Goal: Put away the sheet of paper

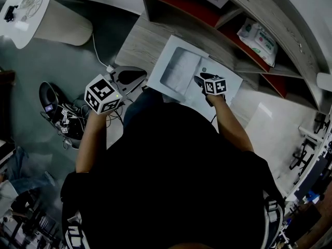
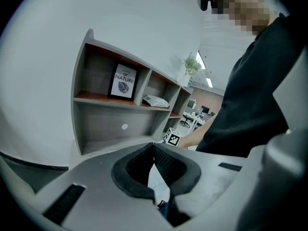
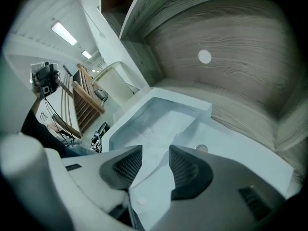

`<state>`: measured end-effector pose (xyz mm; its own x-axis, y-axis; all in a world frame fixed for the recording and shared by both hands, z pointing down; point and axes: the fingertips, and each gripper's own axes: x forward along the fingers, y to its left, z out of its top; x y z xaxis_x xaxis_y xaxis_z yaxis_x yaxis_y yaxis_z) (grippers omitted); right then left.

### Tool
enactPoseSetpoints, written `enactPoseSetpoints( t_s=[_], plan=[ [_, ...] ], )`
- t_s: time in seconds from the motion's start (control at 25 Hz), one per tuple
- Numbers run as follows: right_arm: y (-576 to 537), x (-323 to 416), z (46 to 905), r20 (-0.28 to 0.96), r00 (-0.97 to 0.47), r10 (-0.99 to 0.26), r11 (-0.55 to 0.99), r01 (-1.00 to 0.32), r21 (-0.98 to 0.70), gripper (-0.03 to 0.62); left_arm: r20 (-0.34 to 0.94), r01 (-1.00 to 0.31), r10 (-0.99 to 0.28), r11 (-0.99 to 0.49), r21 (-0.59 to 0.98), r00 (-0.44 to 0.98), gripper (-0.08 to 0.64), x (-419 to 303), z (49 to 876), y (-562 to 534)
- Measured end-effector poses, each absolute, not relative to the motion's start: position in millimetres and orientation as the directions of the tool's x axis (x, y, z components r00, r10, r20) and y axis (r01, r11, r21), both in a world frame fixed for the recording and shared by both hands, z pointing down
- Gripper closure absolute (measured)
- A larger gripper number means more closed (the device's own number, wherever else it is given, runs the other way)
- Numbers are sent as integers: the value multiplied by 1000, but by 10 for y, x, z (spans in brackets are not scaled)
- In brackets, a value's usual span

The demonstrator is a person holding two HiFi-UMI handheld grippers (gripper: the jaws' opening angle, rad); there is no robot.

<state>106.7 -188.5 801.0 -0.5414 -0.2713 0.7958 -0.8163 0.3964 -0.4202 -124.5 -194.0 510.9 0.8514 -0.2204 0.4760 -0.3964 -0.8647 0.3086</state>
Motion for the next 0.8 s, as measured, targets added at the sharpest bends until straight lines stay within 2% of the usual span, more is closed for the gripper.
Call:
enactPoseSetpoints(
  t_s=[0.2, 0.48, 0.8],
  plan=[
    [-1935, 1054, 7786, 763, -563, -316, 417, -805, -422, 424, 475, -400, -230, -867, 296, 850, 540, -1217, 5053, -1903],
    [-2057, 1121, 7357, 689, -579, -437, 401, -810, -427, 521, 464, -395, -231, -870, 294, 855, 540, -1135, 5007, -1813],
    [-2056, 1094, 6898, 628, -608, -486, 449, -790, -417, 535, 451, -389, -233, -874, 291, 862, 540, -1045, 4948, -1727]
  ],
)
